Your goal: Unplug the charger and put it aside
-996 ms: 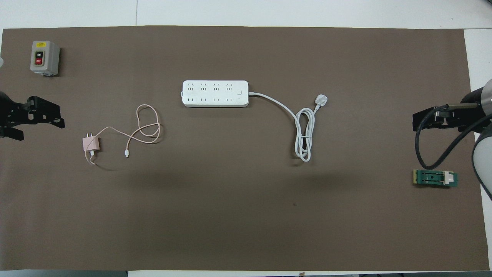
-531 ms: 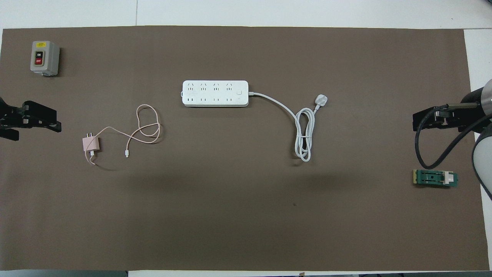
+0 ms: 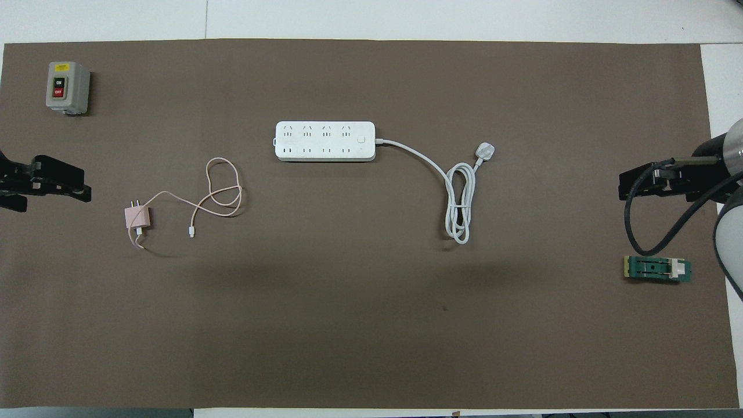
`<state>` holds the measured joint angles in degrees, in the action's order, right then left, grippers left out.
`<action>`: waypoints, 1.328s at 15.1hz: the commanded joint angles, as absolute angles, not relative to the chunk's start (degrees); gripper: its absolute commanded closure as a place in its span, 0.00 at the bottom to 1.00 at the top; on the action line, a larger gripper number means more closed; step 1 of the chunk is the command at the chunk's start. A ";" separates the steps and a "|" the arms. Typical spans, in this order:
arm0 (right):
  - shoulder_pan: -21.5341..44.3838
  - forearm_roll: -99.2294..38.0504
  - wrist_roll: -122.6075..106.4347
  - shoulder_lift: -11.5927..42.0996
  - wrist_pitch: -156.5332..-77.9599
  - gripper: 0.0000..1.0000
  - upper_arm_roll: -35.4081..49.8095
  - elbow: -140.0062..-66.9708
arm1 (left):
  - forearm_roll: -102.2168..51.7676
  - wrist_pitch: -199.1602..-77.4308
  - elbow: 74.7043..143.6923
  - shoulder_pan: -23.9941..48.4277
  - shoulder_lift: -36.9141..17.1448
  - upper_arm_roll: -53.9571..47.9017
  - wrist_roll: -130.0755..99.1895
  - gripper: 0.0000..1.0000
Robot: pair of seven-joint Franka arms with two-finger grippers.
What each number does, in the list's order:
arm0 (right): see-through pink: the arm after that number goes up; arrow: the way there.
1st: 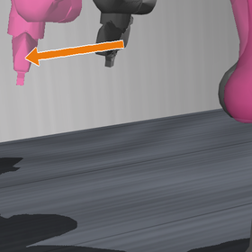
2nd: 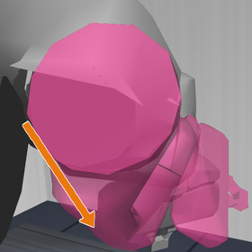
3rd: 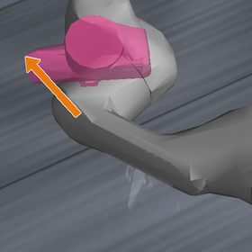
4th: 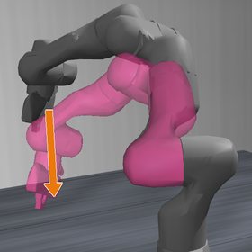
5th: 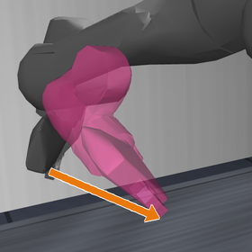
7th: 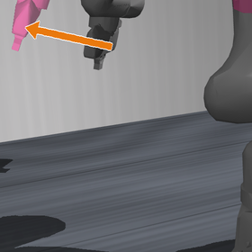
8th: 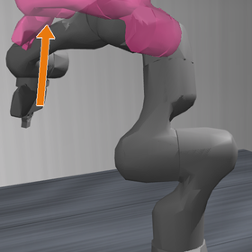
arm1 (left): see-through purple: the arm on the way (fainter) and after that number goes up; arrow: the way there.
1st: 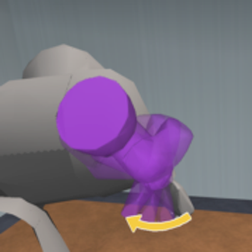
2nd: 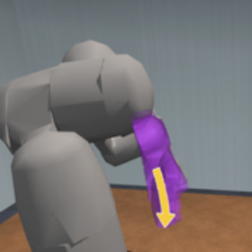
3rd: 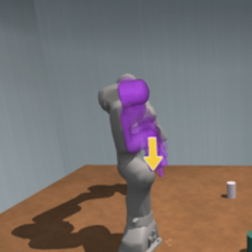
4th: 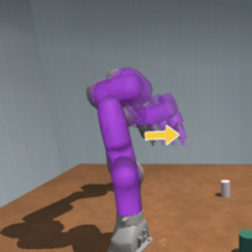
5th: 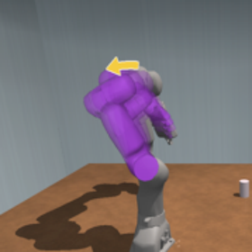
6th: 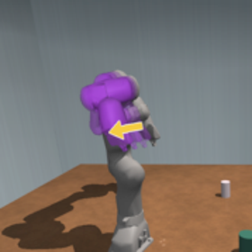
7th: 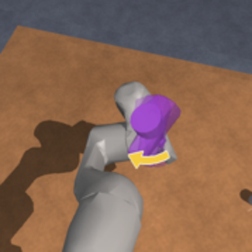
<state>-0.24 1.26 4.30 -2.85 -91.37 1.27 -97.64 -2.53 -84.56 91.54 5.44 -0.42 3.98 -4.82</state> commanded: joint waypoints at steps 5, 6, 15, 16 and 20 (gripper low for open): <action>-0.18 0.35 6.77 -4.13 -90.97 0.00 1.76 -99.14 | -2.02 -83.85 92.46 6.24 0.88 4.13 -1.15 0.00; -0.09 0.35 6.77 -4.22 -90.44 0.00 1.76 -99.05 | -2.02 -83.76 92.46 6.33 0.79 4.13 -1.06 0.00; -0.70 0.35 6.59 -4.22 -90.09 0.00 1.76 -98.53 | -1.76 -85.43 92.46 6.68 0.79 3.96 -0.88 0.00; -0.70 0.35 6.50 -4.22 -89.91 0.00 1.76 -98.53 | -1.76 -85.52 92.55 6.68 0.79 4.04 -0.70 0.00; -0.62 0.35 6.50 -4.22 -89.21 0.00 1.76 -98.53 | -1.76 -85.43 92.55 6.68 0.79 4.04 -0.70 0.00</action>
